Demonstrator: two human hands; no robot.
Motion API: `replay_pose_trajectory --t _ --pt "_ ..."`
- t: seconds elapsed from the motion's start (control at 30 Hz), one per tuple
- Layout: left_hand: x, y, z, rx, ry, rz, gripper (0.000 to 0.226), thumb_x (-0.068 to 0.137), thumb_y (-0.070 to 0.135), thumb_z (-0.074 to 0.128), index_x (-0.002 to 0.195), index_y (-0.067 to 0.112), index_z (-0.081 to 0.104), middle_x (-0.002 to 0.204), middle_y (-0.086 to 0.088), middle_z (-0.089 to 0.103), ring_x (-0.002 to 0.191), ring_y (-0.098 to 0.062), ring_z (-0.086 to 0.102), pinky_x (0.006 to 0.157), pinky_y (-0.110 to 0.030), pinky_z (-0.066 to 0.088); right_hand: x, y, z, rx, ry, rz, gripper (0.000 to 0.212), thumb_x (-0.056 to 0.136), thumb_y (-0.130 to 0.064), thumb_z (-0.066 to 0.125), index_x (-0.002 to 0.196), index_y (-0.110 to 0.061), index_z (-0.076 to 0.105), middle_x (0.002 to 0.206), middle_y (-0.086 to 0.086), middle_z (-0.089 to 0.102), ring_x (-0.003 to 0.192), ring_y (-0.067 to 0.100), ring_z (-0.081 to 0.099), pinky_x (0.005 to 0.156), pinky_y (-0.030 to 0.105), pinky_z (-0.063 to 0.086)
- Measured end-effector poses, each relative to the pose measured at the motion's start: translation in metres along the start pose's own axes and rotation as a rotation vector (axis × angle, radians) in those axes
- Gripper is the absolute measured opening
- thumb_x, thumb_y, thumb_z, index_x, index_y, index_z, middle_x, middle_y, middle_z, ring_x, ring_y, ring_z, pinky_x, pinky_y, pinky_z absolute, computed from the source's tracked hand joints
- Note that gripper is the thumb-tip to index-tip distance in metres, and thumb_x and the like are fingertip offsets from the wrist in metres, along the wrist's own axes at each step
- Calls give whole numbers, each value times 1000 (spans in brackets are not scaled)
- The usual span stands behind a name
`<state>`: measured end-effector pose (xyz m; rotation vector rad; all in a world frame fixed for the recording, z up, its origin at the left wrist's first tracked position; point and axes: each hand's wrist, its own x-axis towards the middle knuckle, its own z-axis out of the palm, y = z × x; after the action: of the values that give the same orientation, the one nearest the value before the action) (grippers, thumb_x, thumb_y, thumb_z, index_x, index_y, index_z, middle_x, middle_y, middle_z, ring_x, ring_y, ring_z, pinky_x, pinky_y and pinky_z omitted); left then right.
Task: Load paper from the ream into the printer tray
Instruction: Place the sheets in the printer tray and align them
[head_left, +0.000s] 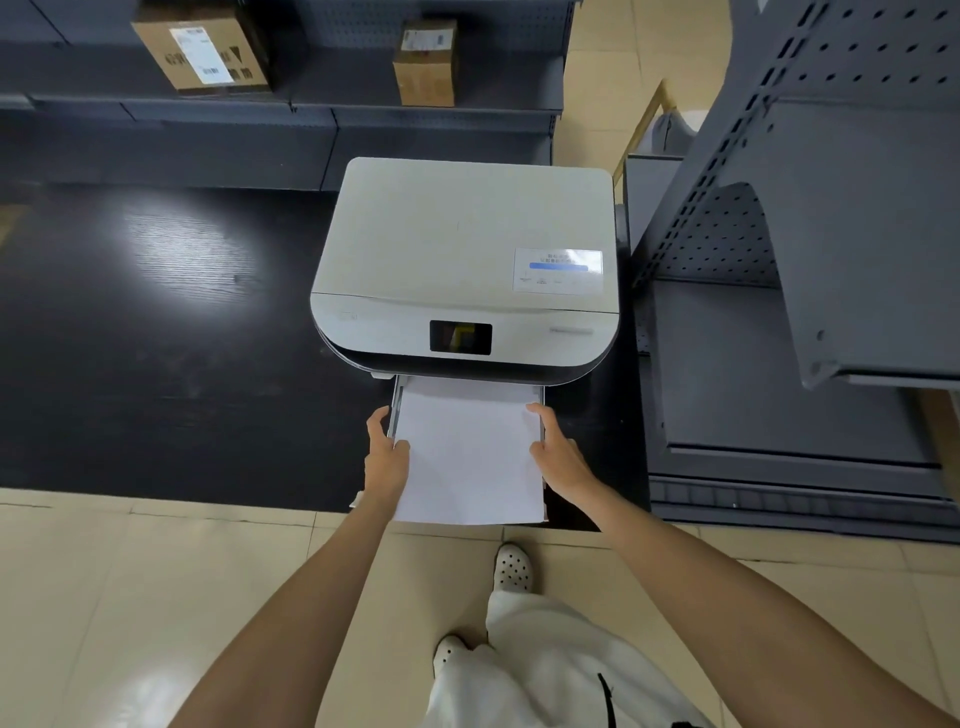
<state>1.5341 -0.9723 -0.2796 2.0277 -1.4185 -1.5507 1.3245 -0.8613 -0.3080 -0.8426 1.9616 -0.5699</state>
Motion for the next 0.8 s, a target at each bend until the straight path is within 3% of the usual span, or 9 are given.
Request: replay_pose_trajectory --t 0.2,0.3,0.43,0.7,0.8 --pt "16 7 4 43 40 46 64 94 1 37 147 35 25 79 -2 50 60 -14 40 52 -27 37 16 -6 -12 31 -14 -37 52 100 -7 34 143 -37 30 67 4 44 56 15 42 53 32 37" --pt "23 14 1 85 56 73 66 95 1 42 149 33 24 96 -2 54 66 -15 49 55 -27 42 21 -7 -20 41 -17 -45 53 101 -7 38 144 -36 29 68 7 45 60 21 45 60 38 44" --pt "26 17 -2 116 83 107 69 93 -3 47 149 31 26 112 -9 58 85 -23 56 65 -34 48 23 -10 -28 6 -18 -64 50 101 -5 41 140 -33 33 69 9 46 62 21 47 62 36 45" --pt "32 18 -9 134 66 114 67 93 -4 51 148 28 30 102 -7 63 76 -15 56 60 -25 46 15 -21 -27 -225 122 -33 16 103 -13 45 116 -14 38 74 5 58 57 17 54 53 29 43" --pt "35 19 -17 164 67 133 55 96 1 51 143 24 37 92 -4 63 77 -19 57 70 -39 55 16 -24 -31 -339 160 10 9 103 -18 45 111 -14 41 80 5 63 62 19 59 56 31 46"
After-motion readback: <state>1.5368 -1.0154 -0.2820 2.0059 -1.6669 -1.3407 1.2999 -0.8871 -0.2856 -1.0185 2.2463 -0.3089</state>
